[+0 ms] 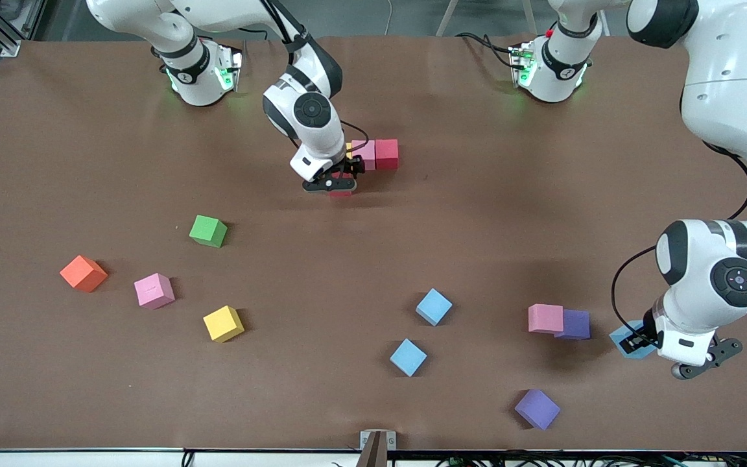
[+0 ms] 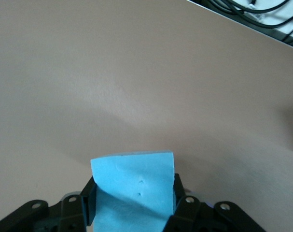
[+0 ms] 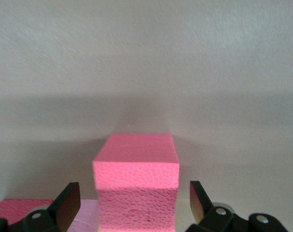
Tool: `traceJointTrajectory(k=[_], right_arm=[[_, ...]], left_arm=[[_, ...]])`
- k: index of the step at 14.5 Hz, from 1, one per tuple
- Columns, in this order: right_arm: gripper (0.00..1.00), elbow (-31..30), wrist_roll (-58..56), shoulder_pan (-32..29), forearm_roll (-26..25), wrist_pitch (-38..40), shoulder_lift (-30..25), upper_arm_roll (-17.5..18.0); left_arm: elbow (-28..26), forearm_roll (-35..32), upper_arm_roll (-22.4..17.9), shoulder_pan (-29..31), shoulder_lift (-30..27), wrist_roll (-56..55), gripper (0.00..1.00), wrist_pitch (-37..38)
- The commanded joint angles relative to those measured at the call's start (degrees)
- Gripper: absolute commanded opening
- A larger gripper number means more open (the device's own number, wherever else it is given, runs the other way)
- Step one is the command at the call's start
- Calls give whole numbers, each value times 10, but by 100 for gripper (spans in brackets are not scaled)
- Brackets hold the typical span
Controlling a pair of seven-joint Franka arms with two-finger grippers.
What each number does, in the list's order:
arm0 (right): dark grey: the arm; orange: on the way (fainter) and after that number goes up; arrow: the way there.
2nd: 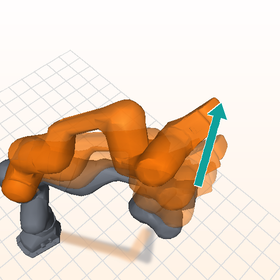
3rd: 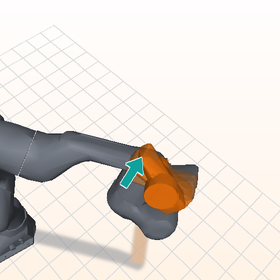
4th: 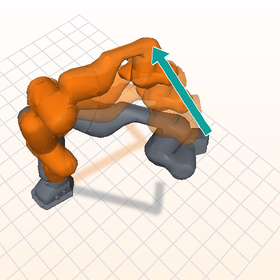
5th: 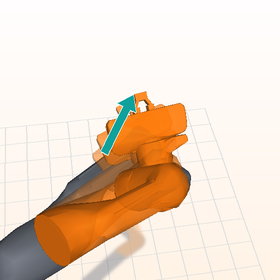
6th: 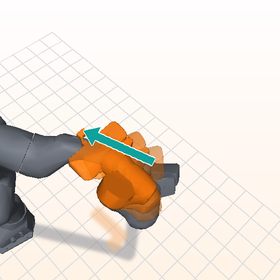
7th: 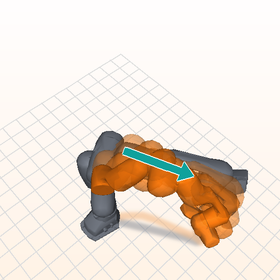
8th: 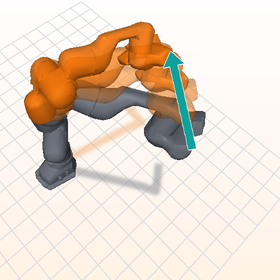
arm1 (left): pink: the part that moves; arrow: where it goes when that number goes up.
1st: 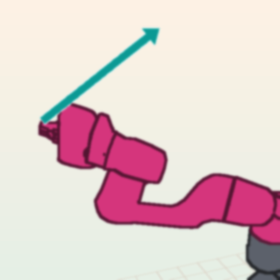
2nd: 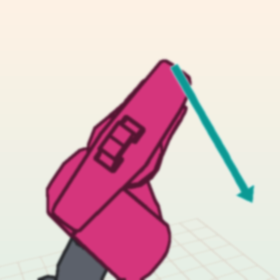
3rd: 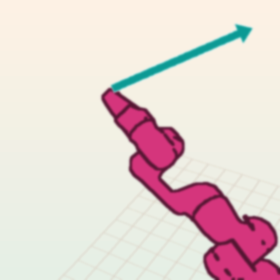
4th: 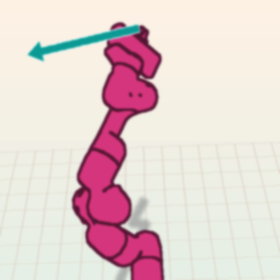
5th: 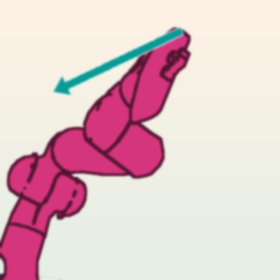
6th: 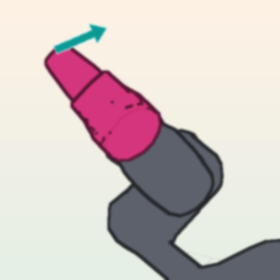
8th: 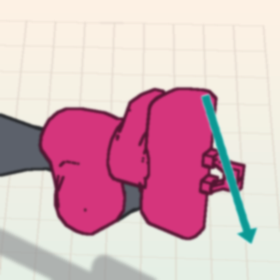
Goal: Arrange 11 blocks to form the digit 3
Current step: 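Grasp the blue cube with the left gripper while the right gripper releases pink, then lift the blue cube with the left gripper while the right gripper reaches yellow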
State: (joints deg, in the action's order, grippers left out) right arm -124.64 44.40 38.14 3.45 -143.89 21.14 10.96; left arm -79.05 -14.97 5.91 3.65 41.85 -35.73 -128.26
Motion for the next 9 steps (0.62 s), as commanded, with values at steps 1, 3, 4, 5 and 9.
traceJointTrajectory(k=[1, 3, 4, 5, 9], right_arm=[[100, 10, 1, -6, 10, 5, -29, -5], [100, 48, 1, -30, 10, 59, -41, -6], [100, 78, -1, -49, 9, 97, -45, -9], [100, 111, -4, -73, 9, 139, -46, -9], [100, 180, -5, -187, 2, 184, -39, -19]], left_arm=[[-9, 7, -2, -22, -36, -37, 23, 48], [-9, 7, -1, -40, -57, -78, 23, 84], [-9, 7, 0, -51, -63, -102, 23, 103], [-9, 8, 0, -63, -70, -129, 23, 118], [-10, 11, 3, -98, -83, -251, 23, 141]])
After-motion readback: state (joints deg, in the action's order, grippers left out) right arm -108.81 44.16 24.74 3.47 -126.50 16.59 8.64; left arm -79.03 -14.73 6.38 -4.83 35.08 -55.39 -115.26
